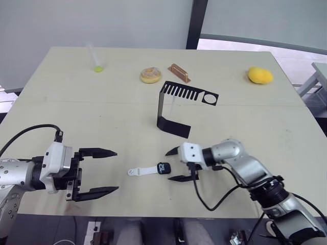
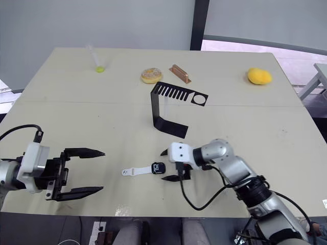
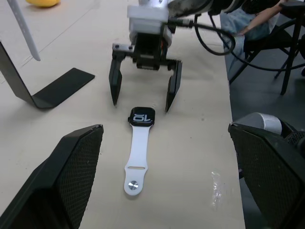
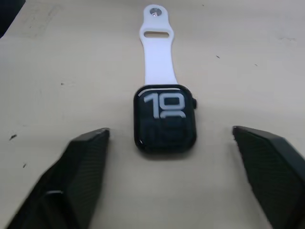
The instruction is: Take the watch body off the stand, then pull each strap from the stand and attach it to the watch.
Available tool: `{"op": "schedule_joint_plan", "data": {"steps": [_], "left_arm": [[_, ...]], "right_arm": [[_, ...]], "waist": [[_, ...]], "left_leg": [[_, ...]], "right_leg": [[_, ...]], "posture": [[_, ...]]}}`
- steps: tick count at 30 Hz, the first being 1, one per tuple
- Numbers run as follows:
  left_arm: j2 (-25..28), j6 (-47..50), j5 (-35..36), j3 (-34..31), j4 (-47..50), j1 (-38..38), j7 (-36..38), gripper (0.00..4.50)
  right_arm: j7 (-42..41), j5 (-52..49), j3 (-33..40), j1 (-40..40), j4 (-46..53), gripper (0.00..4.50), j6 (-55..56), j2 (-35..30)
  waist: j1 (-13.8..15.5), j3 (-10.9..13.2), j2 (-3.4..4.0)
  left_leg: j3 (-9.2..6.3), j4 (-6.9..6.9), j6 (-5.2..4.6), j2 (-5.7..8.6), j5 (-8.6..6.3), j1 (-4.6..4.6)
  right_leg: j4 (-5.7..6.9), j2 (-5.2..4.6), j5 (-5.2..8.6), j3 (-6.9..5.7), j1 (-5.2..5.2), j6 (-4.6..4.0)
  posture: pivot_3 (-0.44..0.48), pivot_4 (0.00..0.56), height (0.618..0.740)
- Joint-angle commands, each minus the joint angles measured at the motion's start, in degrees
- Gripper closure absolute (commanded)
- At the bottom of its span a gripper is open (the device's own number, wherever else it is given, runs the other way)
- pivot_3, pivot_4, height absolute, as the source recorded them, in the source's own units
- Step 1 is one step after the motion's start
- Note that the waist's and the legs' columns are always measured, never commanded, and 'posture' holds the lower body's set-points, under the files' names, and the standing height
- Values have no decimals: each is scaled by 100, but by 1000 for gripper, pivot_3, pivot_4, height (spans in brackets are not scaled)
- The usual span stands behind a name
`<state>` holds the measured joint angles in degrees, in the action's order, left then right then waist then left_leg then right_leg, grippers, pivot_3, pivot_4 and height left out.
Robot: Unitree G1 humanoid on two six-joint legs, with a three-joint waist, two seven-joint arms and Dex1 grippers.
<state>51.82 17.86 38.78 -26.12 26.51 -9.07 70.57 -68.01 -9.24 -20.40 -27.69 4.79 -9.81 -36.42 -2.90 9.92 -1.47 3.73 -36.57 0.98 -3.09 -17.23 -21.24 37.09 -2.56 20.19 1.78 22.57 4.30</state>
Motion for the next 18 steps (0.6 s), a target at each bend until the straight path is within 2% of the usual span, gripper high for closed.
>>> {"op": "schedule_joint_plan", "data": {"steps": [1, 5, 8, 11, 14, 18], "left_arm": [[-26, -323, -228, -580, -199, -372, 75, 0], [-170, -760, -560, -1199, -920, -781, 34, 0], [-275, -1028, -720, -1455, -1344, -915, -46, 0], [-535, -1265, -852, -1795, -1898, -1076, -320, 0], [-747, -1445, -887, -2006, -2234, -1208, -498, 0], [-936, -1534, -822, -2146, -2452, -1254, -714, 0]], "right_arm": [[-220, -685, 1169, 579, 389, 35, 370, -554], [-319, -1400, 2715, 1621, 39, 35, 1120, -849], [-222, -1546, 3386, 2096, -299, 35, 1275, -954], [-73, -1420, 4297, 2785, -1233, 35, 1853, -1039], [401, -1196, 4868, 2953, -2283, 35, 2360, -1132], [776, -1279, 5113, 2799, -2760, 35, 2387, -1095]], "waist": [[6, 0, 0], [-2, 0, 0], [-32, 0, 0], [-15, 0, 1], [-8, 0, -1], [-54, -1, -1]], "left_leg": [[0, 0, -3, 0, -4, 4], [2, 1, -4, -1, -5, 7], [13, 3, -5, -2, -6, 16], [14, 4, -4, -2, -6, 19], [19, 6, -10, 0, -11, 17], [29, 4, -11, 2, -12, 30]], "right_leg": [[-5, 0, 0, 0, -5, 1], [-11, 3, 0, 0, -10, 0], [-6, 6, 0, 8, -12, 0], [-5, 6, 0, 9, -13, 0], [-19, 3, 0, 11, -14, 1], [-10, 1, -4, 22, -18, 6]], "posture": [[0, 150, 740], [0, 150, 740], [0, 150, 740], [0, 150, 740], [0, 150, 740], [0, 150, 740]]}}
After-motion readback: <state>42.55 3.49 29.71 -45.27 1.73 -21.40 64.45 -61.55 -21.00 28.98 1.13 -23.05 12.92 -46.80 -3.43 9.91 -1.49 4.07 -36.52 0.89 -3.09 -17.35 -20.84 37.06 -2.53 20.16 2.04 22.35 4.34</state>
